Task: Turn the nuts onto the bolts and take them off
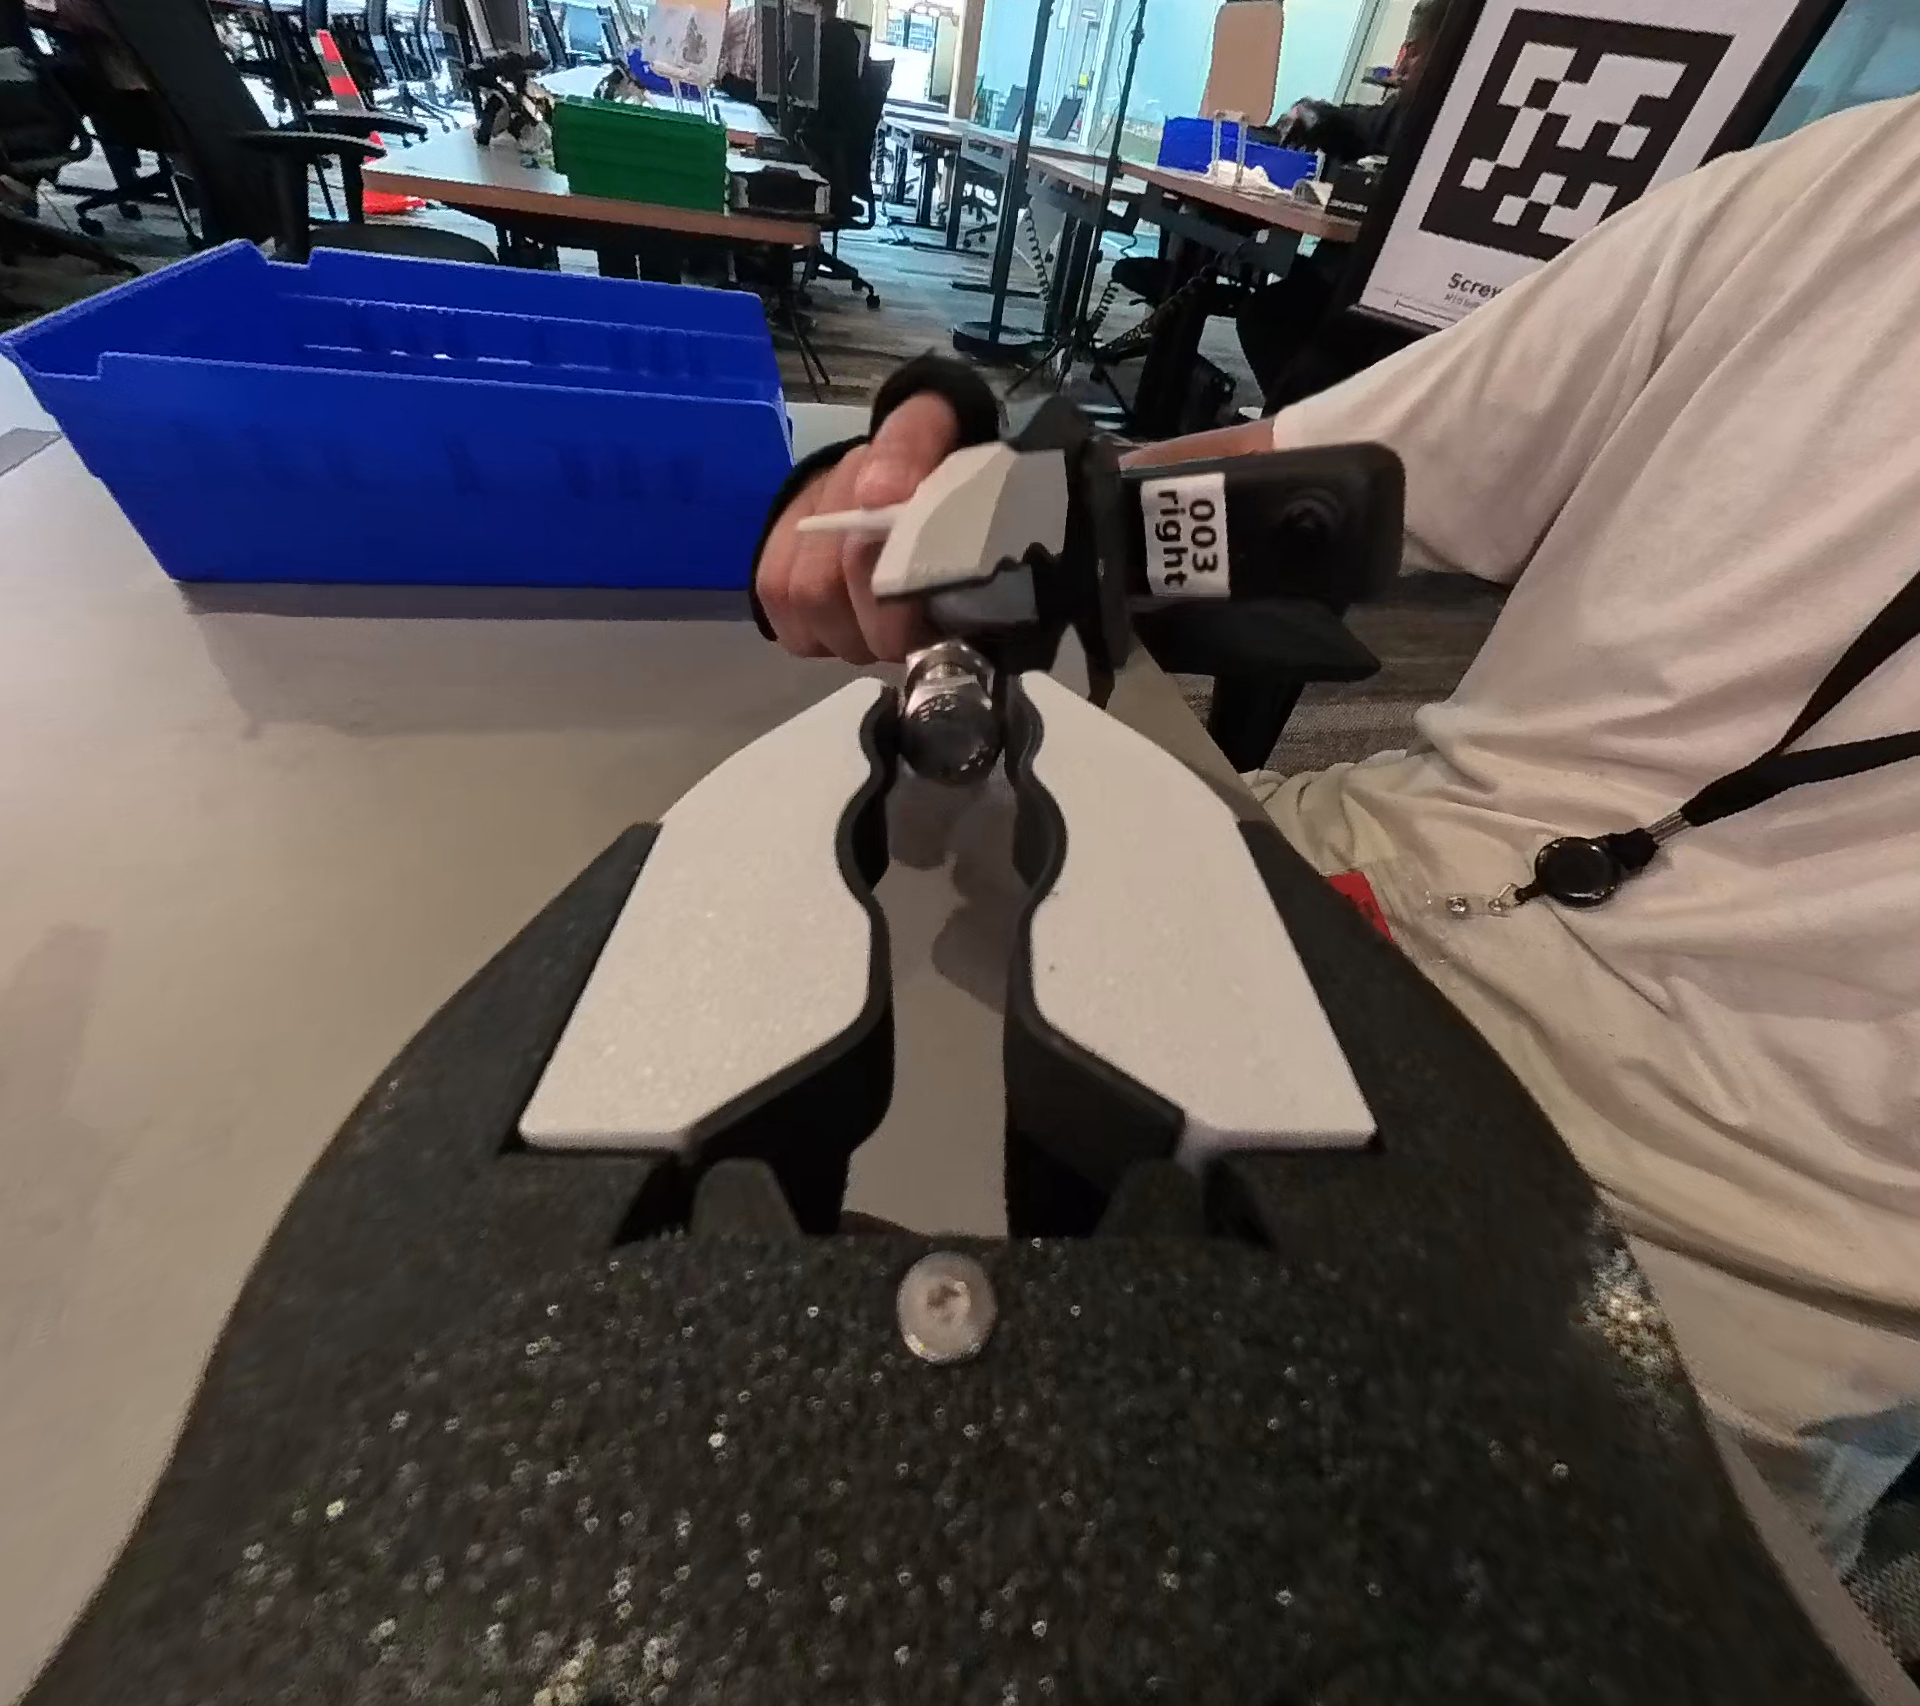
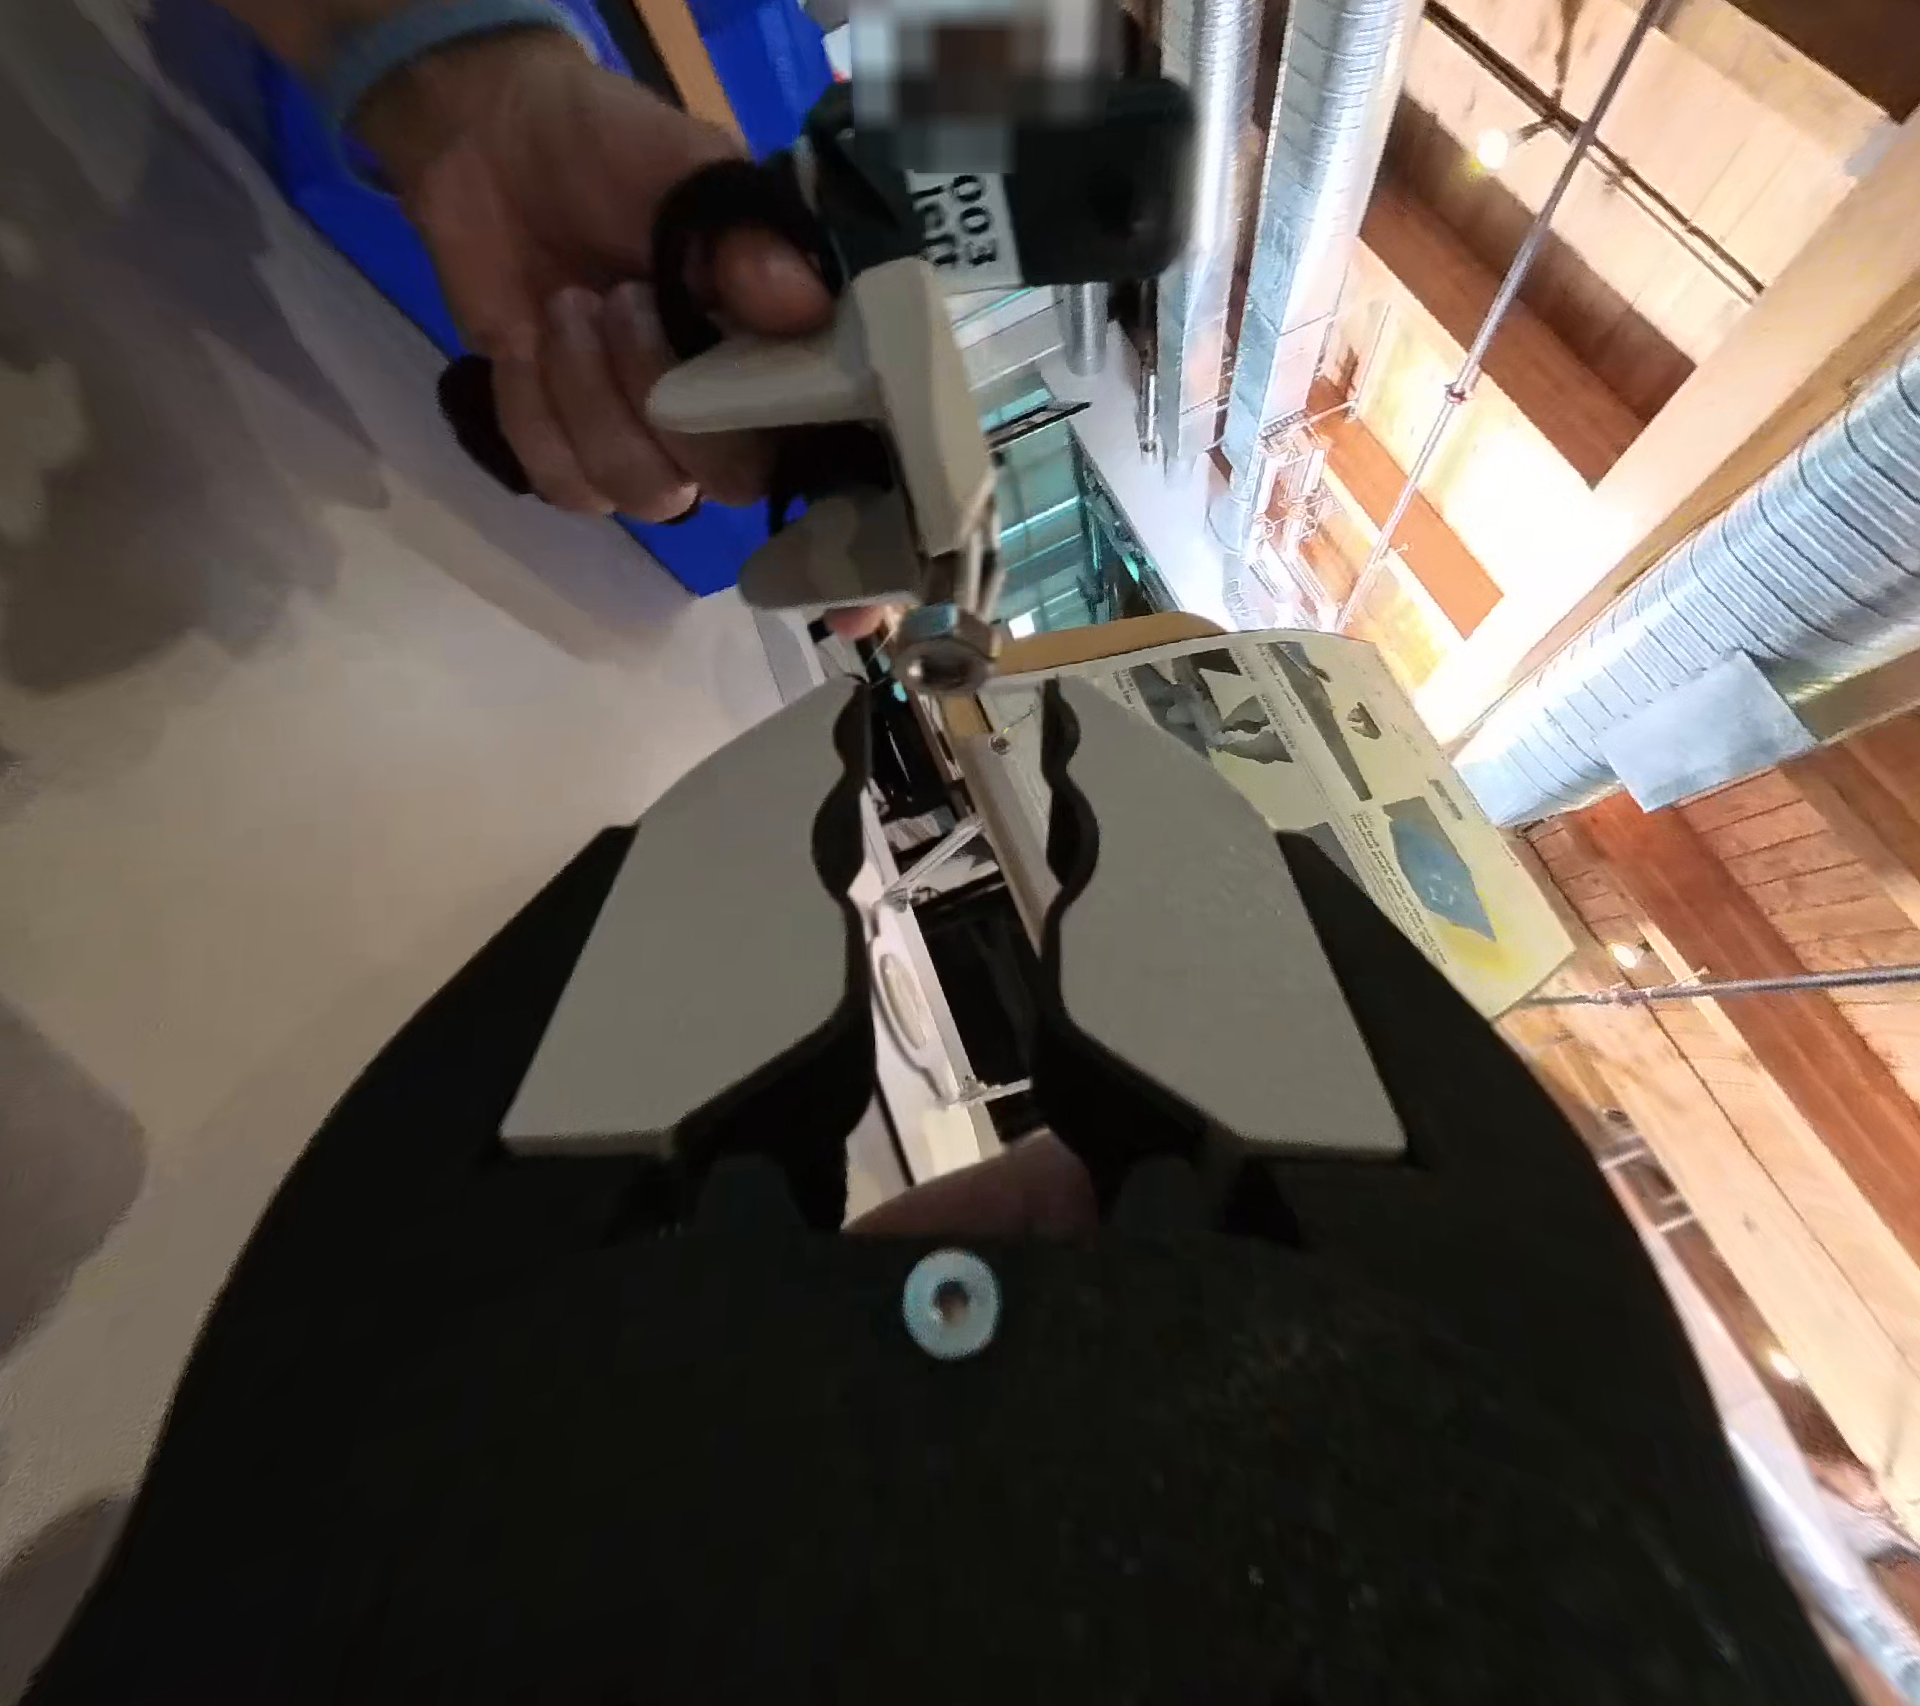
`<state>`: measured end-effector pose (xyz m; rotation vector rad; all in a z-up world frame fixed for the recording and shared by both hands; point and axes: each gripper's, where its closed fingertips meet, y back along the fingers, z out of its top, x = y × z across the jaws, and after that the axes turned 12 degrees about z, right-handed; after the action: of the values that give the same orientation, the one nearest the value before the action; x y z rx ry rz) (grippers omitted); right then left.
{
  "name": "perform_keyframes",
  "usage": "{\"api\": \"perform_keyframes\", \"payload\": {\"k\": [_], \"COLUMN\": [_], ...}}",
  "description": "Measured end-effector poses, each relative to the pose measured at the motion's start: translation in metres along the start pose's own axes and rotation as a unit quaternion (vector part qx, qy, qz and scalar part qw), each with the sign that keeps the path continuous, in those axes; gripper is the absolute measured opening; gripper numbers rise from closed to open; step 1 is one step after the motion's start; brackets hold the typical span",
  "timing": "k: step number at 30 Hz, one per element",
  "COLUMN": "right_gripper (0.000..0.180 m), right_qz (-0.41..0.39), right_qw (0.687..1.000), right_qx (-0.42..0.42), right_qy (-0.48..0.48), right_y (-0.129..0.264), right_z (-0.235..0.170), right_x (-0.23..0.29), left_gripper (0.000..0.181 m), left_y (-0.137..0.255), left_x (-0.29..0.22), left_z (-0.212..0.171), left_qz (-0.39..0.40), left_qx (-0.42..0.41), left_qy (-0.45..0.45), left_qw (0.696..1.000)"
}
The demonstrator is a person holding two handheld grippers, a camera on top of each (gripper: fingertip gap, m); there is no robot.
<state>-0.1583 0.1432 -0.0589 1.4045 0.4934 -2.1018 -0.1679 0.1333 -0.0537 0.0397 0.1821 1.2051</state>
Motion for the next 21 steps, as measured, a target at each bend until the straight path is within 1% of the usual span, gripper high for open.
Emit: {"api": "perform_keyframes", "payload": {"k": [2,6,7,8,10,11,13,14,15,16,17,19,20,21], "right_gripper": [0.034,0.036,0.03,0.02,0.018,0.018,0.018,0.018,0.018,0.018,0.018,0.018,0.018,0.018], "right_qz": [0.012,0.01,0.011,0.015,0.017,0.036,0.093,0.125,0.159,0.197,0.241,0.307,0.322,0.317], "right_qw": [1.0,1.0,1.0,1.0,1.0,0.999,0.986,0.97,0.945,0.905,0.848,0.719,0.681,0.674], "right_qx": [-0.017,-0.022,-0.021,-0.019,-0.021,-0.024,-0.052,-0.076,-0.096,-0.119,-0.142,-0.187,-0.205,-0.213], "right_qy": [-0.011,0.02,0.02,0.019,0.008,-0.022,-0.131,-0.196,-0.271,-0.359,-0.45,-0.595,-0.625,-0.632], "right_y": [0.002,0.003,0.002,0.002,0.002,0.002,0.002,0.003,0.003,0.002,0.002,0.002,0.003,0.003], "right_z": [0.005,0.01,0.011,0.011,0.012,0.011,0.01,0.012,0.012,0.013,0.013,0.015,0.015,0.013], "right_x": [0.0,0.005,0.005,0.006,0.004,0.004,0.005,0.005,0.004,0.003,0.002,-0.003,-0.004,-0.005], "left_gripper": [0.019,0.019,0.019,0.019,0.019,0.019,0.019,0.019,0.019,0.019,0.019,0.019,0.019,0.019], "left_y": [-0.001,-0.005,-0.006,-0.007,-0.008,-0.008,-0.009,-0.009,-0.008,-0.008,-0.007,-0.008,-0.01,-0.012], "left_x": [-0.003,-0.004,-0.005,-0.006,-0.007,-0.006,-0.006,-0.007,-0.007,-0.006,-0.006,-0.005,-0.005,-0.004], "left_z": [0.002,-0.001,-0.002,-0.003,-0.002,-0.003,-0.006,-0.006,-0.005,-0.004,-0.005,-0.01,-0.012,-0.015], "left_qz": [-0.011,-0.019,-0.022,-0.026,-0.03,-0.026,-0.019,-0.018,-0.014,-0.01,-0.006,0.002,0.004,0.009], "left_qx": [-0.009,-0.008,-0.007,-0.008,-0.011,-0.007,0.004,0.006,0.007,0.008,0.012,0.026,0.033,0.041], "left_qy": [0.01,0.019,0.022,0.025,0.03,0.025,0.012,0.007,0.003,-0.001,-0.006,-0.018,-0.022,-0.027], "left_qw": [1.0,1.0,0.999,0.999,0.999,0.999,1.0,1.0,1.0,1.0,1.0,0.999,0.999,0.999]}}
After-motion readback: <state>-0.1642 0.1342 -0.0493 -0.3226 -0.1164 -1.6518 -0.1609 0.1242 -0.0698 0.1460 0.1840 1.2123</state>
